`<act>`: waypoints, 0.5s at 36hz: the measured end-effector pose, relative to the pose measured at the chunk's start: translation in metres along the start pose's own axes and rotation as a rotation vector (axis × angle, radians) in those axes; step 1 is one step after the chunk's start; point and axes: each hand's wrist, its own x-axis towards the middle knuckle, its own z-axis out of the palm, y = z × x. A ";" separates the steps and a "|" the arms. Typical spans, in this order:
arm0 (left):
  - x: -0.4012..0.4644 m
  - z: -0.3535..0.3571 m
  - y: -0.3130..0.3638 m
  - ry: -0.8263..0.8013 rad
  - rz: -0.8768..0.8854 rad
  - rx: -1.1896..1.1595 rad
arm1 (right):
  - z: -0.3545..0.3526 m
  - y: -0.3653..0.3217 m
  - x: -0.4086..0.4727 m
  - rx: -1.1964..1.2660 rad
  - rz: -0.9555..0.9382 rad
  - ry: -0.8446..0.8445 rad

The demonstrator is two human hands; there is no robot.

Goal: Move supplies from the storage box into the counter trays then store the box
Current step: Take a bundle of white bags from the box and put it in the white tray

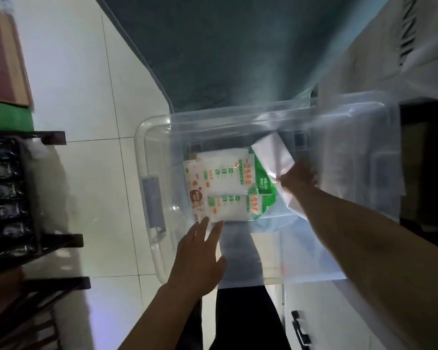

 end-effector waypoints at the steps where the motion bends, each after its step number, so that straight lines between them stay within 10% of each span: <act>1: 0.002 -0.001 -0.001 0.000 -0.007 0.002 | 0.001 -0.002 0.002 -0.014 0.012 -0.002; 12: -0.012 -0.037 -0.006 -0.001 -0.016 -0.119 | -0.030 0.011 -0.042 -0.098 -0.307 0.050; 18: -0.035 -0.070 0.001 0.040 0.027 -0.287 | -0.065 0.012 -0.115 0.238 -0.366 0.163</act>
